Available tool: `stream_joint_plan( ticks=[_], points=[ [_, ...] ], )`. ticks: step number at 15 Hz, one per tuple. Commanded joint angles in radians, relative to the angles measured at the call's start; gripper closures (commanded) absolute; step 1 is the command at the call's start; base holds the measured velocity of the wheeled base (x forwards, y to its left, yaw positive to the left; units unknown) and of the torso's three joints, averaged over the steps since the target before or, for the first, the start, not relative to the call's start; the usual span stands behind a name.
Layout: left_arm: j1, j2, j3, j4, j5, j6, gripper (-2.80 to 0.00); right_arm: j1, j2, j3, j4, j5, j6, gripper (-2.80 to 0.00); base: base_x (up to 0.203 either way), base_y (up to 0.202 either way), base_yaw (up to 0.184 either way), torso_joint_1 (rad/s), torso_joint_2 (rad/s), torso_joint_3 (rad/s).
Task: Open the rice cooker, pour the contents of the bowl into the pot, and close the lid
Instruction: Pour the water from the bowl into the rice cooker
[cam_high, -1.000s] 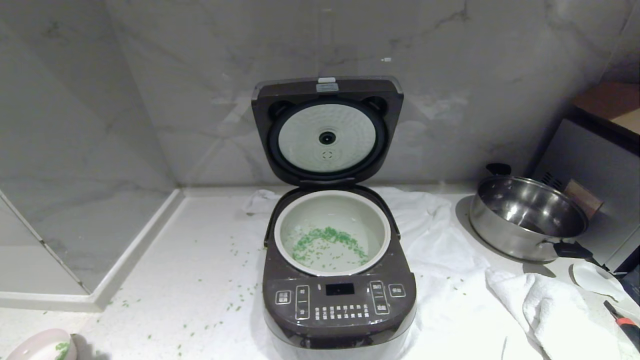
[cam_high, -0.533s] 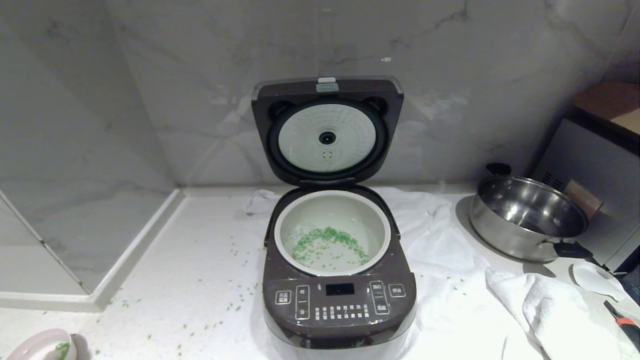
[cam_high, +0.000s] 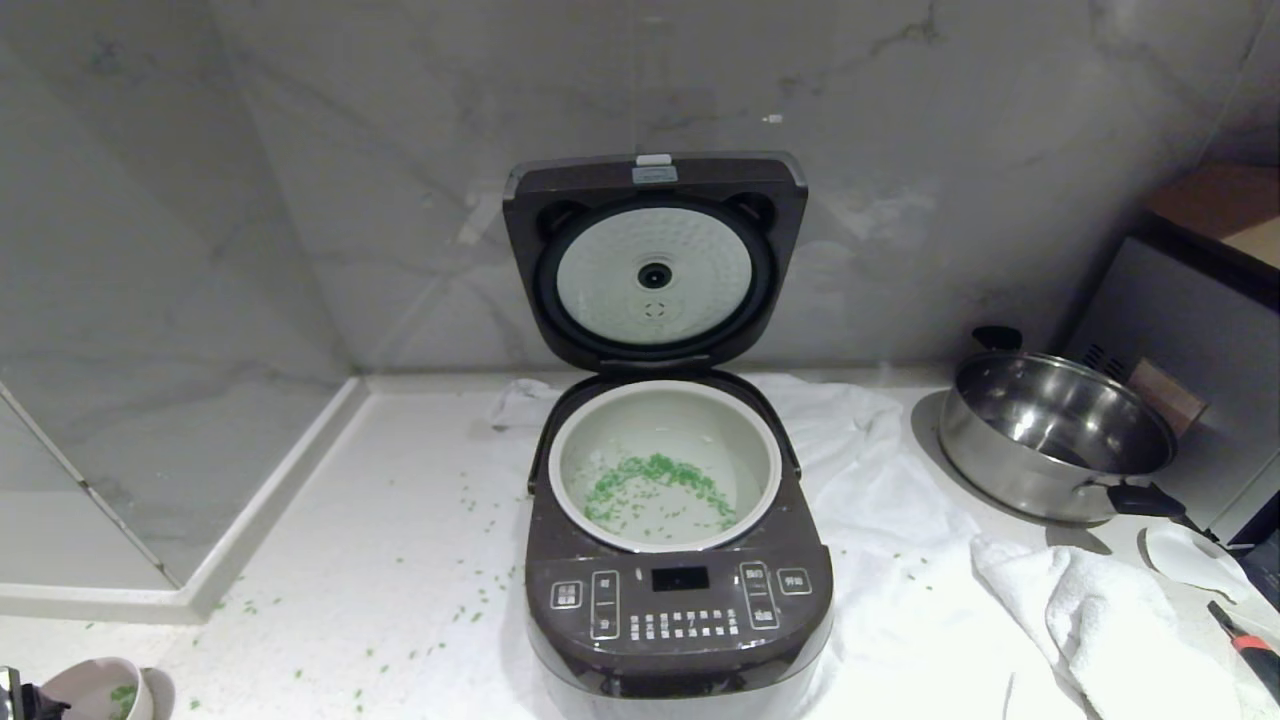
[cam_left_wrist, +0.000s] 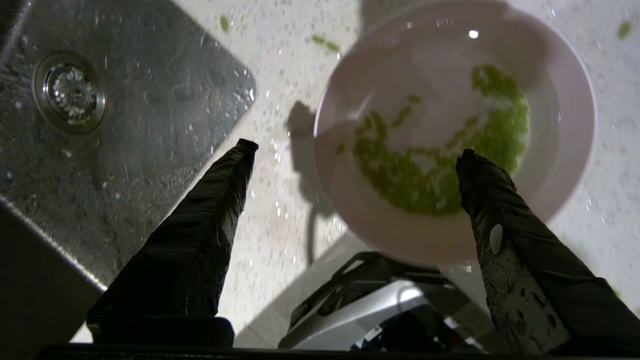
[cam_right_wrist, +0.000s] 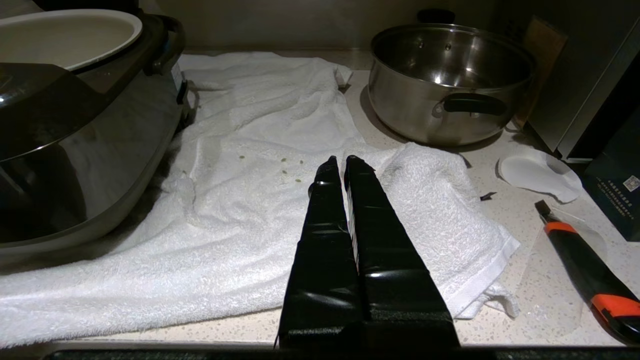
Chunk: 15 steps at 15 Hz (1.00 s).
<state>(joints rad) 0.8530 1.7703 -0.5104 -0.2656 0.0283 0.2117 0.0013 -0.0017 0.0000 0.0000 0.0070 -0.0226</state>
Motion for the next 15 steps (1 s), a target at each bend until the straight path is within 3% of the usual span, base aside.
stream_joint_plan(
  ticks=[1,8,9,15],
  points=[
    [-0.001,0.159,0.001,-0.102,0.002,-0.001,-2.80,0.000,0.000,0.000,0.000,0.001,0.000,0.00,0.000,0.000,0.000,0.000,0.00,0.000],
    [0.000,0.256,-0.004,-0.178,0.000,-0.002,-2.80,0.000,0.000,0.000,0.000,0.001,0.000,0.00,0.000,0.000,0.000,0.000,0.00,0.000],
    [0.000,0.264,0.003,-0.200,0.002,-0.002,0.00,0.000,0.000,0.000,0.000,0.001,0.000,0.00,0.000,0.000,0.000,0.000,0.00,0.000],
    [-0.003,0.264,0.008,-0.204,0.003,-0.003,0.00,0.000,0.000,0.000,0.000,0.001,0.000,0.00,0.000,0.000,0.000,0.000,0.00,0.000]
  ],
)
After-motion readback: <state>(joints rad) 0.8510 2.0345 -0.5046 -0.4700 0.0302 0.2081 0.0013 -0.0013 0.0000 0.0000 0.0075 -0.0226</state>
